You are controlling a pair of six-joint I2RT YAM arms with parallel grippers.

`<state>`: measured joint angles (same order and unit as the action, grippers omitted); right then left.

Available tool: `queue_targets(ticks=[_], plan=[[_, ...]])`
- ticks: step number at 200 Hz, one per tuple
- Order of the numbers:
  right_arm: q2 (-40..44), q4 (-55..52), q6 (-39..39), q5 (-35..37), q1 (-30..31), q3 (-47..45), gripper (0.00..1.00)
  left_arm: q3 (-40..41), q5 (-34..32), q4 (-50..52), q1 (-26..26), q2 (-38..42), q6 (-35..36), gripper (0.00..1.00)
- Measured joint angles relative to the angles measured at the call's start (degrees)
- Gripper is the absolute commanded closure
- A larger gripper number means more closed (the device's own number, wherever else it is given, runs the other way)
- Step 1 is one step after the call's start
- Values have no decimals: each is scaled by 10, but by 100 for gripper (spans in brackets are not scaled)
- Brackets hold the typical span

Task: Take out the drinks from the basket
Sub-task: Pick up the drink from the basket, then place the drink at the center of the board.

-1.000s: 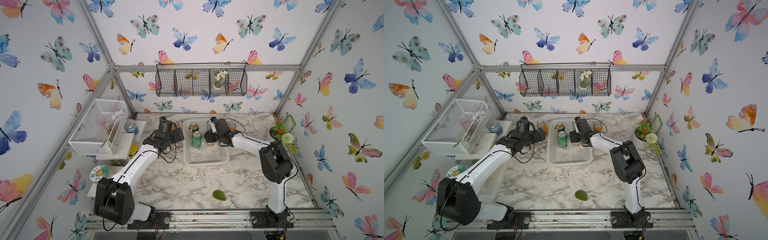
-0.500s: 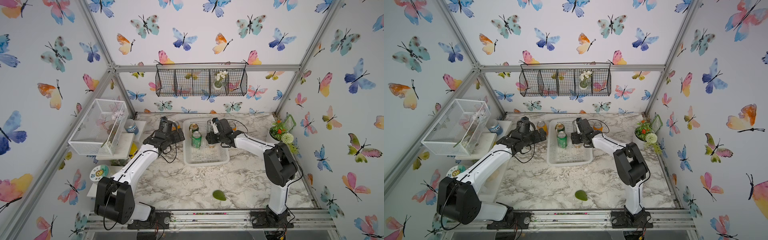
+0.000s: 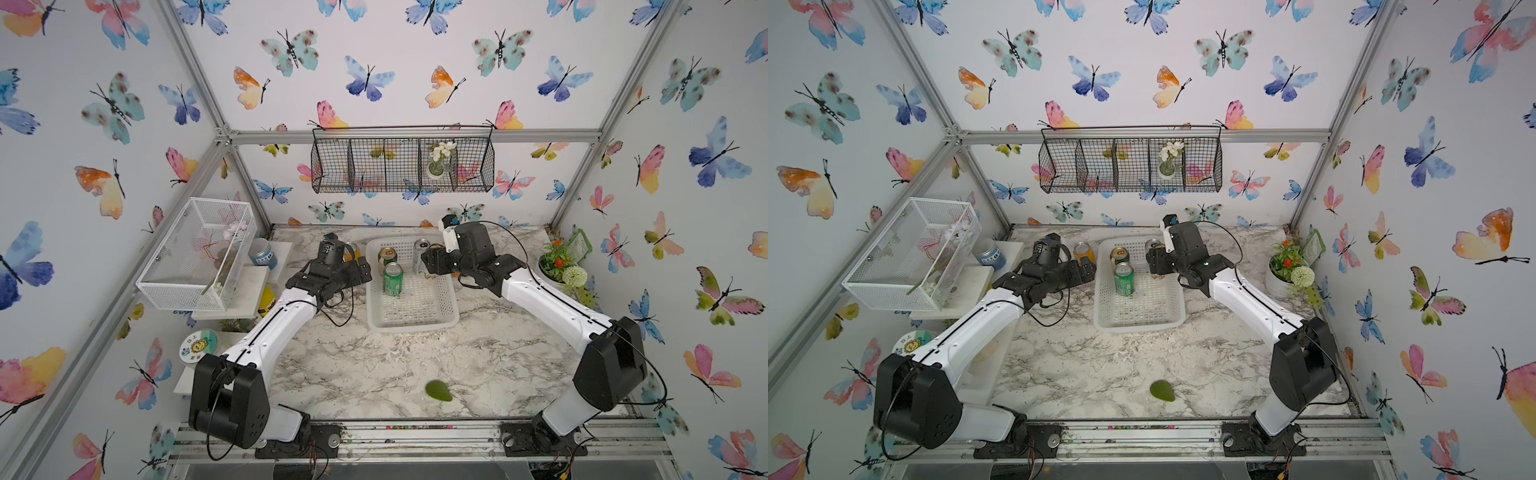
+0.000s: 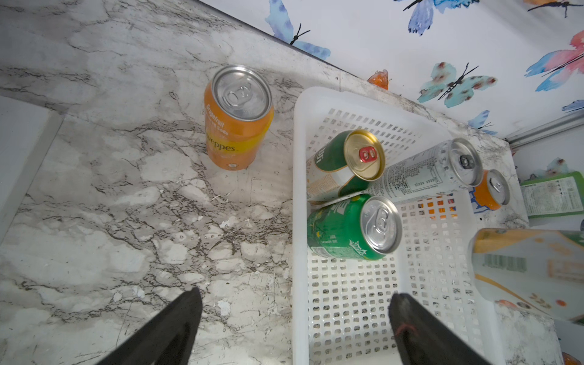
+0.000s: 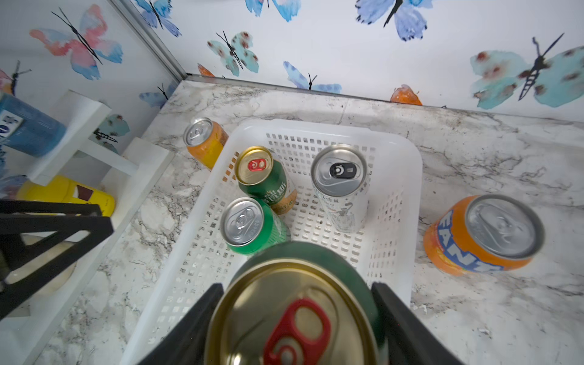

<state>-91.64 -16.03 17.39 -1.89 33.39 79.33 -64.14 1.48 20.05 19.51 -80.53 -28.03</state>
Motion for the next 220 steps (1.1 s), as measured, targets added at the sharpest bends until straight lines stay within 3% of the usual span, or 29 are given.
queue_targets(ticks=[81,169,220], plan=[[50,-20,6,20,-132,-87,61,-2,14,0,0,-4,7,1],[-53,28,5,41,-126,-134,61,-2,15,0,0,-7,8,1],[-69,40,5,47,-126,-134,54,-2,15,0,0,-9,9,1]])
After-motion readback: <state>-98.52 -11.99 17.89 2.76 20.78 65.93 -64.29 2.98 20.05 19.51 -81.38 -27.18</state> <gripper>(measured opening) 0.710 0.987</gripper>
